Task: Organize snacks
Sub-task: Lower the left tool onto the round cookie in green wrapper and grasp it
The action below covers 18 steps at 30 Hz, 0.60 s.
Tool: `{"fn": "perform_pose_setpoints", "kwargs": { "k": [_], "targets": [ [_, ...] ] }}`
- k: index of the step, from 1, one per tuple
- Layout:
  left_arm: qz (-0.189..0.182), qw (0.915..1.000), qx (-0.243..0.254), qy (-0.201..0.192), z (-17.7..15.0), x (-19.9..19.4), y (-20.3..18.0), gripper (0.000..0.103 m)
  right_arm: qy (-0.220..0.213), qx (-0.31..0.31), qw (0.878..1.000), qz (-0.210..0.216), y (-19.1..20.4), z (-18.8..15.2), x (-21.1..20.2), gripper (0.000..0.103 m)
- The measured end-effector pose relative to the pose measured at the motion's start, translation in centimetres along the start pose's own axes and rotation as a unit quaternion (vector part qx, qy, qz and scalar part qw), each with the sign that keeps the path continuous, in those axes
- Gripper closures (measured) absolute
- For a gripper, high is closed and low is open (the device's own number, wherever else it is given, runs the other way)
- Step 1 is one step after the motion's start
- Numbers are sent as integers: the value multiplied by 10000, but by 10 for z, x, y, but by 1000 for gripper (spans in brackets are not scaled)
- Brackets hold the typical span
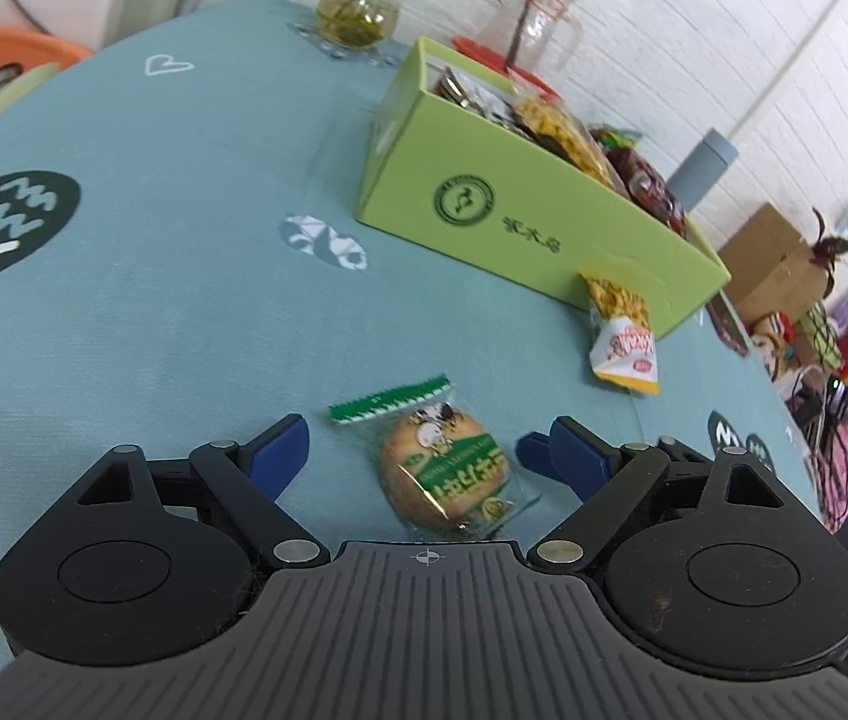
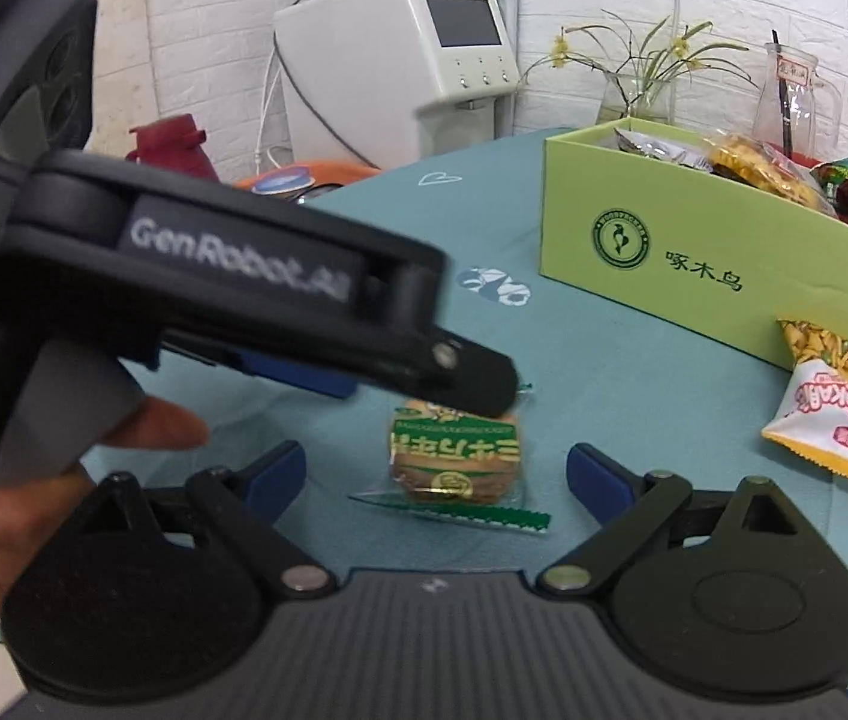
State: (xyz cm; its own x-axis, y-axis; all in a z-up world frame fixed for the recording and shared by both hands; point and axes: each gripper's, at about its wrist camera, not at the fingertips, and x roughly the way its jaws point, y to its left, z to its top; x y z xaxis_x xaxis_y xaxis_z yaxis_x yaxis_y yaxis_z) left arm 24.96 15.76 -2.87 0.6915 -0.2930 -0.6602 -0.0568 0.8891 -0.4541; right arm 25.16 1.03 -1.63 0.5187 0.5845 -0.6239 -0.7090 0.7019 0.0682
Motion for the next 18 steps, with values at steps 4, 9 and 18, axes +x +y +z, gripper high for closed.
{"fn": "perform_pose_setpoints", "kwargs": {
  "k": [4, 9, 18],
  "targets": [
    [185, 9995, 249, 35, -4, 4, -11, 28, -41, -25, 10000, -9, 1, -6, 2, 7],
    [160, 9997, 184, 72, -4, 5, -11, 28, -90, 52, 9999, 38, -2, -9, -3, 7],
    [119, 9999, 33, 73, -5, 1, -9, 28, -69, 67, 9999, 92, -5, -8, -3, 3]
  ]
}}
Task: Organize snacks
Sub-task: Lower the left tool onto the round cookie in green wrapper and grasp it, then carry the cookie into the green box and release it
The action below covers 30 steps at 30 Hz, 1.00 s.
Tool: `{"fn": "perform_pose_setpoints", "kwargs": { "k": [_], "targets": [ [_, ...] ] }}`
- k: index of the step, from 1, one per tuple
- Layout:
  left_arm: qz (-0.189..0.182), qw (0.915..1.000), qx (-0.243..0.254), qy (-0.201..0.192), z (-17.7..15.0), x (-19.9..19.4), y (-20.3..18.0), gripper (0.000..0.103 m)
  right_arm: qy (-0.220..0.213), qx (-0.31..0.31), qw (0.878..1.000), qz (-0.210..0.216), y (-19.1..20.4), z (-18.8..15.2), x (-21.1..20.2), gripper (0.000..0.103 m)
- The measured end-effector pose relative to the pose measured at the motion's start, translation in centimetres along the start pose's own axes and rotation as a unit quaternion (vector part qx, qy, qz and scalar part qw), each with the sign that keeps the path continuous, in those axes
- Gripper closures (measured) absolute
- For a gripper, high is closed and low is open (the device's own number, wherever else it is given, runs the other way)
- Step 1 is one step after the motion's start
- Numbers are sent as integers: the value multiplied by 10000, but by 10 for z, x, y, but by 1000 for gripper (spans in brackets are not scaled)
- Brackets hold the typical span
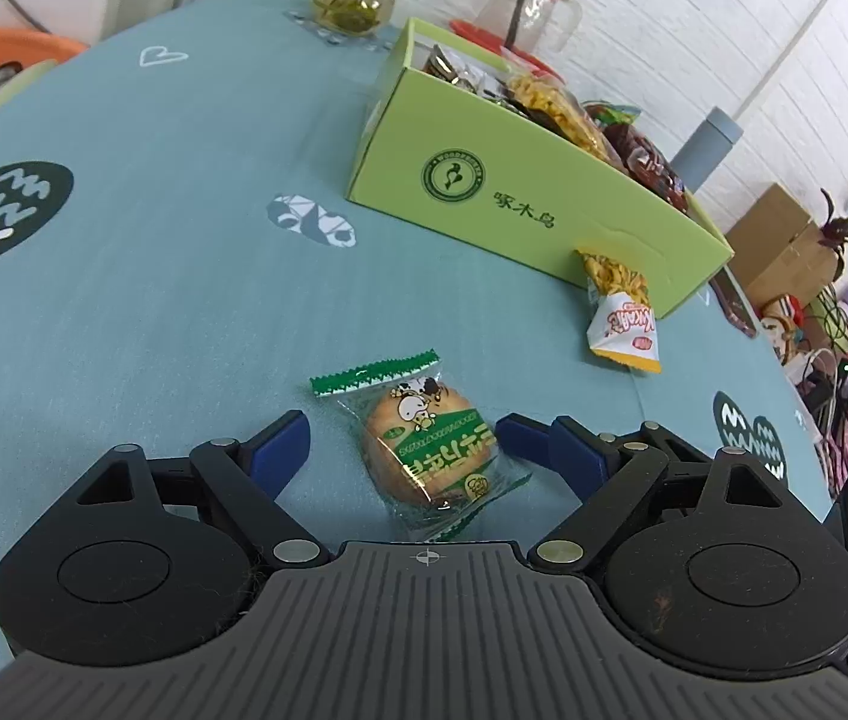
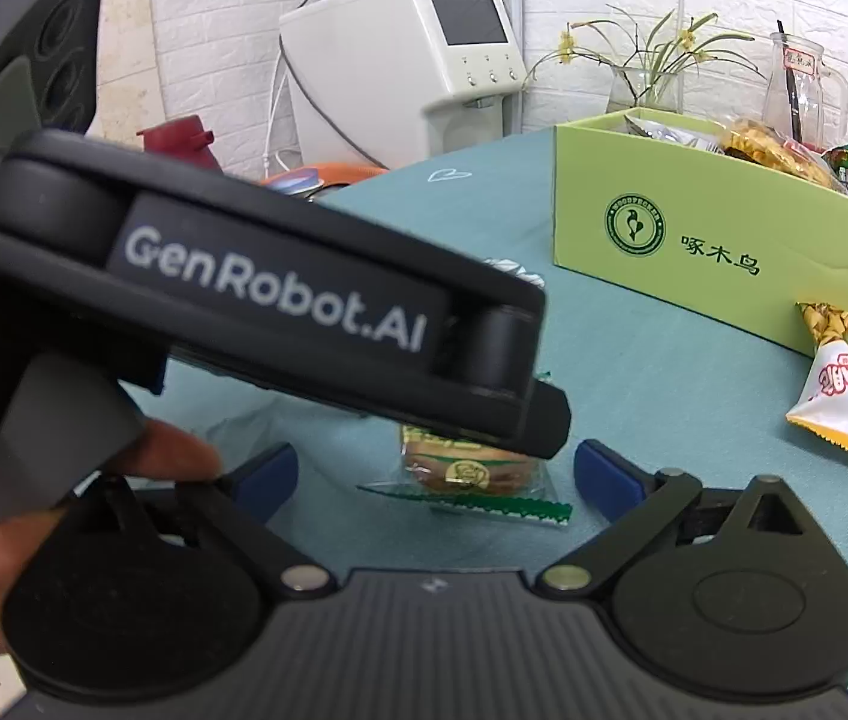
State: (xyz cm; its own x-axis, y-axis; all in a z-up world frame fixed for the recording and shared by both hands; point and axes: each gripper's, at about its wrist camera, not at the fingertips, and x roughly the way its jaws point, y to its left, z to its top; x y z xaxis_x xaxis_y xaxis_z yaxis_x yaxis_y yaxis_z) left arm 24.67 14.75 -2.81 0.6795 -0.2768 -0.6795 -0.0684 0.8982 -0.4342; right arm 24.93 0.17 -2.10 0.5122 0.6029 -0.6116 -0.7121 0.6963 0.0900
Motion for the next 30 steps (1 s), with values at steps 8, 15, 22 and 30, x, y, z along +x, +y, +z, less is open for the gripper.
{"fn": "perform_pose_setpoints", "kwargs": {
  "k": [8, 15, 22, 30],
  "targets": [
    [-59, 9995, 294, 20, -4, 2, -6, 56, 11, -54, 9999, -113, 7, 0, -2, 5],
    [-276, 9985, 469, 66, -7, 5, -11, 86, -139, 352, 9991, -182, -7, -8, -23, 31],
    [-313, 9980, 514, 177, 0, 19, -22, 86, -147, 302, 9989, -314, -20, -9, -21, 31],
    [-467, 9929, 913, -601, 62, 1, -63, 86, -907, -12, 9941, -593, -48, 45, -40, 31]
  ]
}}
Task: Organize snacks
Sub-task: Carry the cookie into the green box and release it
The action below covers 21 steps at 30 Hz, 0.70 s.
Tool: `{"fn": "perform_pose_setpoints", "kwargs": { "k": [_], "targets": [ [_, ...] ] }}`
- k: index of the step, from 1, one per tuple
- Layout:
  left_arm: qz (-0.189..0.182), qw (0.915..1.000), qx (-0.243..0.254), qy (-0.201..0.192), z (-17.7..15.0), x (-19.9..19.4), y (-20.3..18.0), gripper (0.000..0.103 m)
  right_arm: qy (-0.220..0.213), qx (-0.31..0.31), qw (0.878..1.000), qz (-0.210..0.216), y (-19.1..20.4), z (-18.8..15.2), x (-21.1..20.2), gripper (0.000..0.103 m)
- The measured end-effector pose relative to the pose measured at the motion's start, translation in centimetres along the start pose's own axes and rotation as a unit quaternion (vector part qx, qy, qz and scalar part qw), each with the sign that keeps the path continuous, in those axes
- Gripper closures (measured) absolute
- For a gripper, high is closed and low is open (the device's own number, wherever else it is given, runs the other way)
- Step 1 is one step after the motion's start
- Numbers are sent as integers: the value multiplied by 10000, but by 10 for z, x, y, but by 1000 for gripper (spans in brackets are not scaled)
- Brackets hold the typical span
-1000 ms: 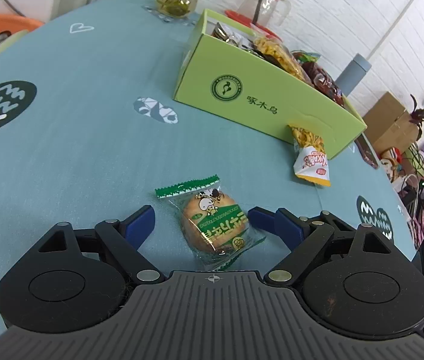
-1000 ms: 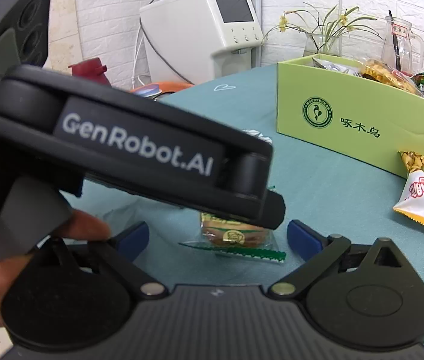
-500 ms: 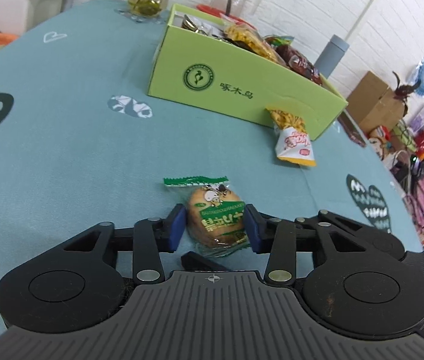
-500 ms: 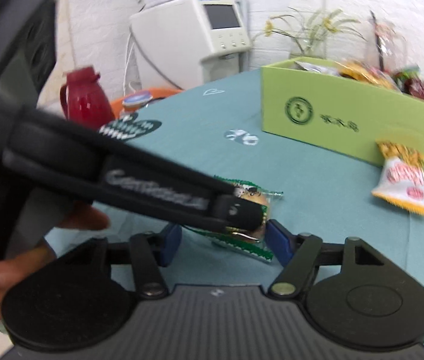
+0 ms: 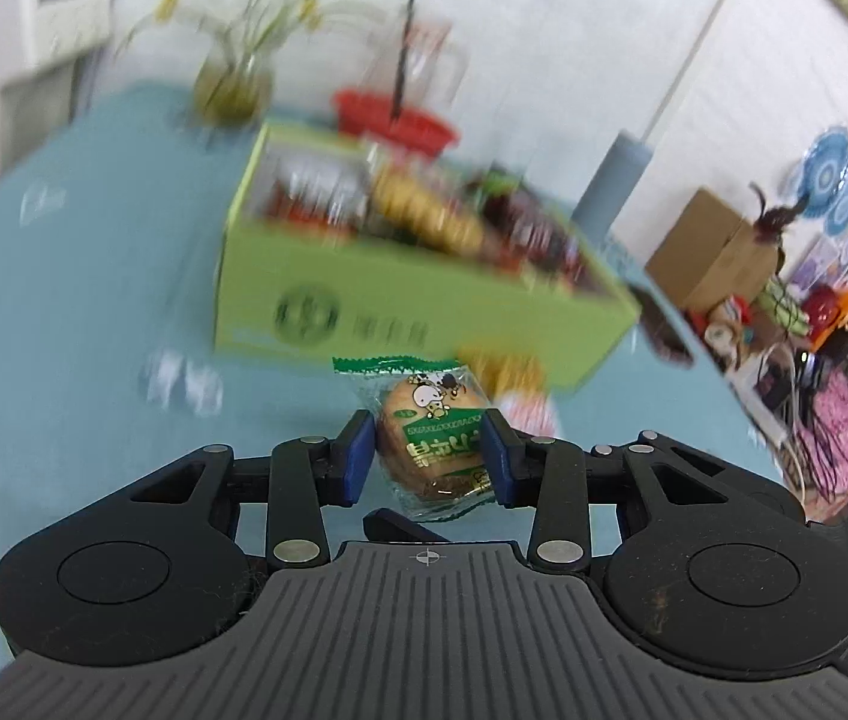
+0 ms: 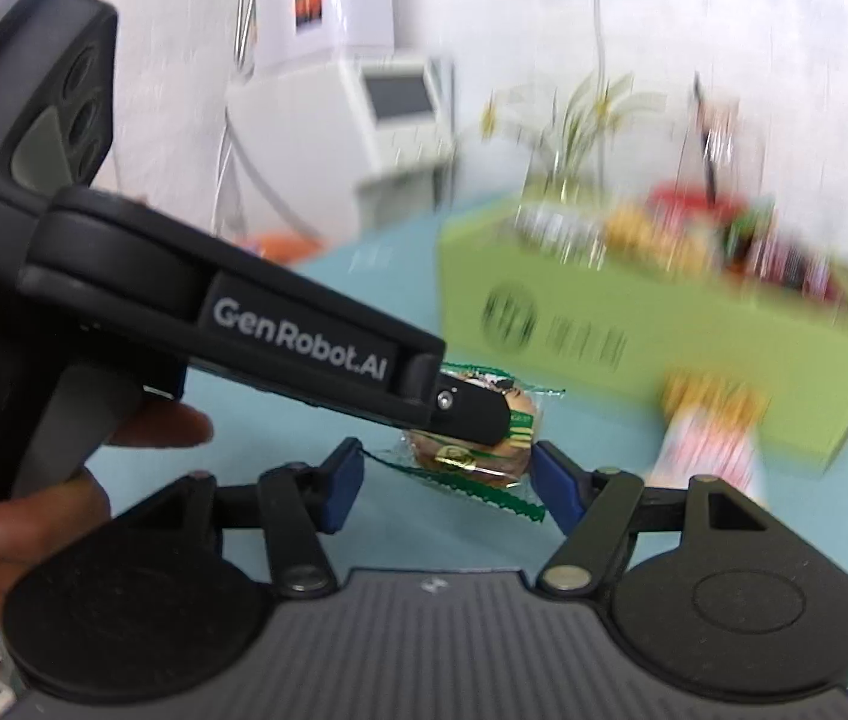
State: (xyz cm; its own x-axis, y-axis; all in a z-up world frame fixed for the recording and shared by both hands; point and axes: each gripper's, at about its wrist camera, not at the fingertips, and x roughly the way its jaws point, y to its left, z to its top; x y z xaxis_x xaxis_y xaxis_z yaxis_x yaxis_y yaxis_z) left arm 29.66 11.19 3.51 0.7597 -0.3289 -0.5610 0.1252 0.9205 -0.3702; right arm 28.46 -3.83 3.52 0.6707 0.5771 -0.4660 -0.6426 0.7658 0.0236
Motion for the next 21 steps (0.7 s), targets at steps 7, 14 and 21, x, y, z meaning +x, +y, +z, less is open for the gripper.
{"fn": "perform_pose_setpoints", "kwargs": {
  "k": [7, 14, 21],
  "targets": [
    [321, 9984, 168, -429, 80, 46, -1, 78, -285, -337, 9990, -88, -49, 66, 56, 31],
    [548, 9985, 35, -53, 95, 109, 34, 71, 160, -242, 9996, 74, -74, 70, 124, 29],
    [152, 9979, -104, -620, 97, 73, 33, 34, -214, -60, 9996, 164, -73, 66, 81, 9]
  ]
}}
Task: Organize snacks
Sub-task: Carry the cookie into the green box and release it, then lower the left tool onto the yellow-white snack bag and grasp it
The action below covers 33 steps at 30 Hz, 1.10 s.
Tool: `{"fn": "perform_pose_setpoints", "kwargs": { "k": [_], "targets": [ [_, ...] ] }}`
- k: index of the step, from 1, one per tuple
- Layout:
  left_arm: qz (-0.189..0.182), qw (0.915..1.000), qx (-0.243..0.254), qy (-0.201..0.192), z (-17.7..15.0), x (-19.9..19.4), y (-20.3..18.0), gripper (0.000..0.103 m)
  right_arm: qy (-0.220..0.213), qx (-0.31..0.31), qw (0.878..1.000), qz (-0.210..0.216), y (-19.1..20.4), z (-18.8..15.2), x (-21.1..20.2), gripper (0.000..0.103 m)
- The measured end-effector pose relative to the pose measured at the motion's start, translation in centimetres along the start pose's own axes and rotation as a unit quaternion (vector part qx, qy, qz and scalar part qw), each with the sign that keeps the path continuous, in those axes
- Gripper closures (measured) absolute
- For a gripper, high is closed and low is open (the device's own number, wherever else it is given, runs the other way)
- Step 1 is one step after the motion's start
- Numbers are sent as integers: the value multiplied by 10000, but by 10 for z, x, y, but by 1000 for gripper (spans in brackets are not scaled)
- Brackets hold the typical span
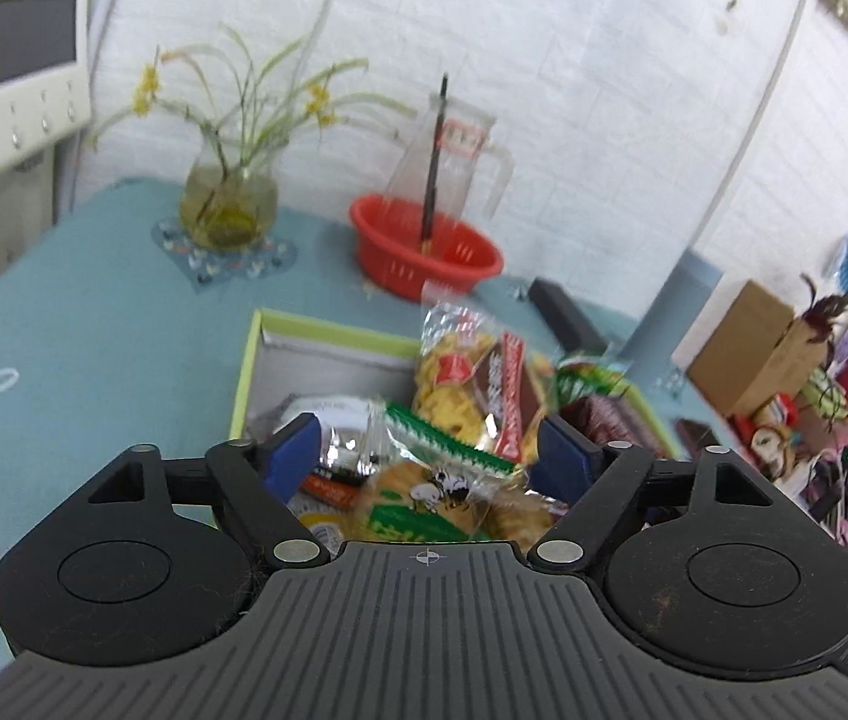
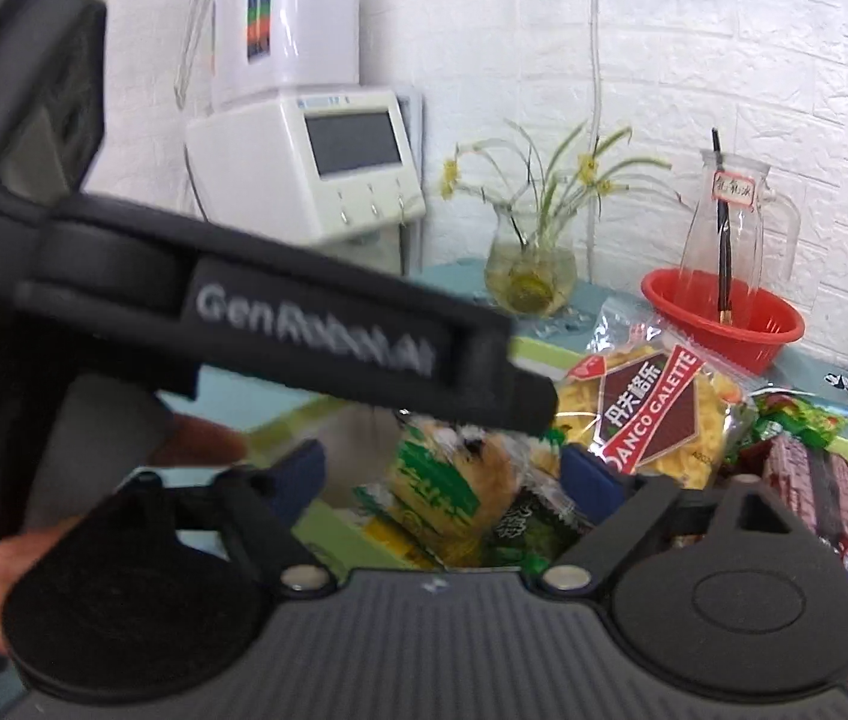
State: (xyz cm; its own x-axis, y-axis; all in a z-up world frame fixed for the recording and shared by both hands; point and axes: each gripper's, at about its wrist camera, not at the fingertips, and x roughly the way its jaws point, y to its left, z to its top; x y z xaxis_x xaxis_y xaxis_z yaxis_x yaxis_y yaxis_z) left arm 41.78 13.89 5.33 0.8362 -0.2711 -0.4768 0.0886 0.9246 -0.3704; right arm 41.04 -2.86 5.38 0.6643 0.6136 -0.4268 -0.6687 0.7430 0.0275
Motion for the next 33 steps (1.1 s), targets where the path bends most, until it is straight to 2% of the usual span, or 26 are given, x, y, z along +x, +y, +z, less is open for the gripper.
{"fn": "perform_pose_setpoints", "kwargs": {
  "k": [2, 5, 6, 9, 12, 16, 21, 23, 24, 25, 26, 28, 33],
  "targets": [
    [-66, 9999, 13, -140, -3, -19, -3, 27, -206, 15, 9998, -25, 4, -8, -30, 9],
    [-191, 9998, -22, -101, -16, -39, -5, 25, -225, 154, 9996, 37, 8, -29, -63, 7],
    [-264, 9996, -44, -18, -24, -43, -7, 25, -155, 184, 9997, 39, 10, -38, -68, 2],
    [-404, 9983, -95, 414, -49, -40, -13, 24, 177, 284, 9992, -215, 10, -66, -71, 3],
    [-327, 9950, -28, 939, -75, -24, -24, 27, 576, 654, 9957, -329, 0, -88, -66, 3],
    [-475, 9877, 3, 1491, -86, 4, -40, 38, 727, 724, 9934, -503, -14, -96, -62, 3],
    [-621, 9808, 251, 1831, -79, 45, -66, 48, 1011, 709, 9920, -282, -21, -97, -48, 3],
    [-612, 9750, 366, 2105, -83, 59, -70, 67, 1144, 584, 9912, -318, -17, -99, -43, 3],
    [-732, 9725, 292, 2192, -86, 61, -70, 70, 1138, 500, 9918, -310, -14, -100, -45, 3],
    [-910, 9687, 208, 2298, -89, 58, -68, 82, 1131, 451, 9921, -288, -10, -100, -48, 3],
    [-1026, 9665, 183, 2346, -92, 54, -67, 83, 1117, 440, 9925, -229, -5, -101, -53, 3],
    [-996, 9650, 287, 2409, -99, 38, -67, 83, 1137, 410, 9926, -106, 5, -105, -62, 3],
    [-917, 9673, 138, 2360, -130, -18, -60, 83, 1179, 266, 9926, 113, 49, -119, -93, 3]
  ]
}}
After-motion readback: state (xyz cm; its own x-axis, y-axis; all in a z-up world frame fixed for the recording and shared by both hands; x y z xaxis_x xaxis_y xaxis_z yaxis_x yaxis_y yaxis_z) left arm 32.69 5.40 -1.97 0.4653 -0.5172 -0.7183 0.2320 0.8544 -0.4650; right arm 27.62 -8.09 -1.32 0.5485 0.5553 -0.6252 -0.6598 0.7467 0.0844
